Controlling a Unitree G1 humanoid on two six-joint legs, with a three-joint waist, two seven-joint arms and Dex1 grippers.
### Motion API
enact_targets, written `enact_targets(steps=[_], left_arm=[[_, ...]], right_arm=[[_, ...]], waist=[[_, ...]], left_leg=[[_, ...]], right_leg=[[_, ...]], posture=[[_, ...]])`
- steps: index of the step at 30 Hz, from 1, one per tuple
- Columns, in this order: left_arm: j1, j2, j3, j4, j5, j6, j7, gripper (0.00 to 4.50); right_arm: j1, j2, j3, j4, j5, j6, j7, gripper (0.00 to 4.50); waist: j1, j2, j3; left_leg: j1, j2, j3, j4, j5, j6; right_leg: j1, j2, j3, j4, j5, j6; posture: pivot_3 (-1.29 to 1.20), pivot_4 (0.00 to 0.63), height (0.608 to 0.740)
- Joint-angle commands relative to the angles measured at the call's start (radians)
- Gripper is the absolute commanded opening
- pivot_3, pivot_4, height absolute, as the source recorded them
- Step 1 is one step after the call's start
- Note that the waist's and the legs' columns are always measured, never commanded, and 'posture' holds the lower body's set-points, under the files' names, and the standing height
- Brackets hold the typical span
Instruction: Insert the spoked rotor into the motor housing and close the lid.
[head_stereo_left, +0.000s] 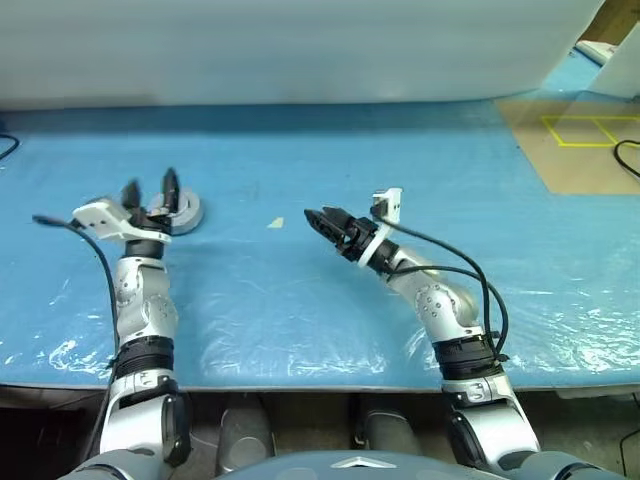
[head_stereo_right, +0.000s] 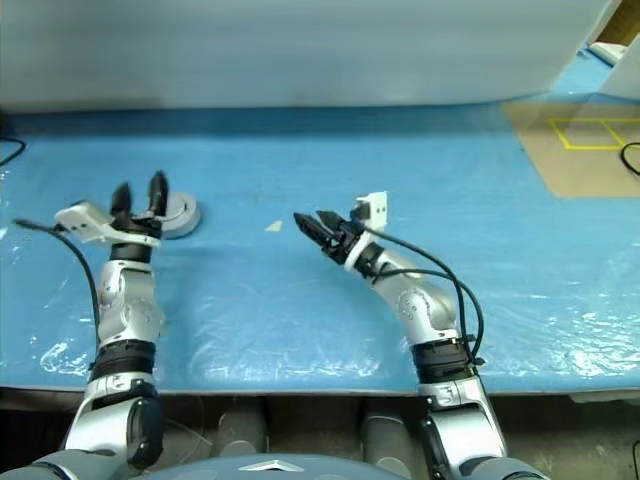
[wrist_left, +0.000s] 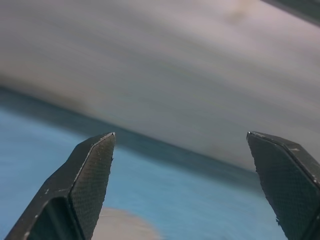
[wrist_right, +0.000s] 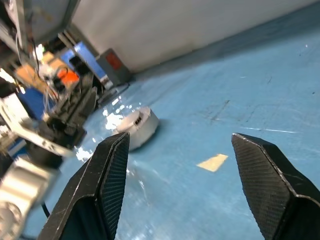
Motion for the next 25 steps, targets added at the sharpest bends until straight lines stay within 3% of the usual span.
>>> enact_targets(steps=[1,5,10,14,25], left_arm=[[0.058,0.063,-0.076,-0.101,-0.004,0.077,-0.183,4.48],[0.133,0.135,-0.169,-0.176,0.036,0.125,-0.336,4.48],[0.191,0.149,-0.202,-0.255,0.034,0.161,-0.383,4.48],[0.229,0.150,-0.211,-0.312,0.045,0.175,-0.387,4.50],[0.267,0.138,-0.219,-0.379,0.070,0.188,-0.346,4.50]], right_arm=[[0.017,-0.046,0.057,-0.045,-0.130,-0.146,0.087,3.40],[0.041,-0.101,0.083,-0.035,-0.221,-0.261,0.163,3.40],[0.051,-0.136,0.056,-0.013,-0.243,-0.322,0.228,3.40],[0.046,-0.161,0.035,0.010,-0.233,-0.334,0.286,4.46],[0.017,-0.156,0.032,0.081,-0.270,-0.372,0.334,4.46]], waist=[[-0.008,0.000,0.000],[-0.010,0.000,0.000],[-0.009,0.000,0.000],[-0.009,0.000,0.000],[-0.014,0.000,0.000]], left_leg=[[0.000,0.000,0.000,0.000,0.000,0.000],[0.000,0.001,0.001,-0.001,0.000,0.000],[0.000,0.001,0.001,-0.001,0.000,0.000],[0.001,0.001,0.001,0.001,0.000,0.000],[0.001,0.001,0.002,0.004,0.000,0.001]], right_leg=[[-0.001,0.000,0.000,0.000,0.000,0.000],[-0.002,0.001,0.000,0.000,0.000,0.000],[-0.002,0.001,0.001,0.000,0.000,0.000],[-0.001,0.001,0.001,0.001,-0.002,-0.003],[-0.001,0.001,0.002,0.002,-0.002,-0.004]], posture=[[0.00,0.150,0.740],[0.00,0.150,0.740],[0.00,0.150,0.740],[0.00,0.150,0.740],[0.00,0.150,0.740]])
